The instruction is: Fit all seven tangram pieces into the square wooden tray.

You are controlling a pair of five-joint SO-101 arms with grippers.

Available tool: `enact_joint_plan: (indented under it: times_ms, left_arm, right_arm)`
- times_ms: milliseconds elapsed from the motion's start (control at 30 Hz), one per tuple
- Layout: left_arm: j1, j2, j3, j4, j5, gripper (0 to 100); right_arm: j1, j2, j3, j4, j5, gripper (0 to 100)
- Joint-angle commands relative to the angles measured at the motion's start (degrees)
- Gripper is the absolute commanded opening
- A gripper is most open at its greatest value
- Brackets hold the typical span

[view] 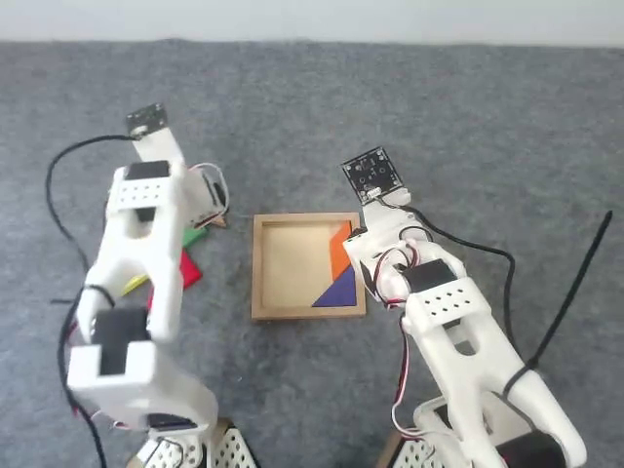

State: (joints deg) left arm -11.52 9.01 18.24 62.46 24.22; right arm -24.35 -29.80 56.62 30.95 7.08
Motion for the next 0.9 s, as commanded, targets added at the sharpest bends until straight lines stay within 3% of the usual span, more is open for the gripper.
enact_joint_plan:
  times_ms: [0, 100, 267, 633, 867]
  left_arm:
    - [1.8, 6.2, -7.9, 0.7, 3.9, 18]
    - [1.1, 12.8, -12.0, 1.1, 4.3, 18]
    - [0.4, 19.1, -20.3, 10.5, 4.1, 18]
    - [-3.1, 14.9, -21.4, 8.1, -0.3, 18]
    - [1.4, 20.5, -22.9, 7.1, -3.9, 18]
  right_arm:
    - [-0.1, -2.2, -0.4, -0.1, 0.9, 1.0]
    - [-0.1, -2.2, -0.4, -0.1, 1.6, 1.0]
    - [-0.4, -2.2, -0.4, -0.1, 3.7, 0.9]
    - [-0.4, -2.2, -0.4, -0.1, 3.9, 0.9]
    - [-0.4, -2.2, -0.4, -0.1, 3.9, 0.9]
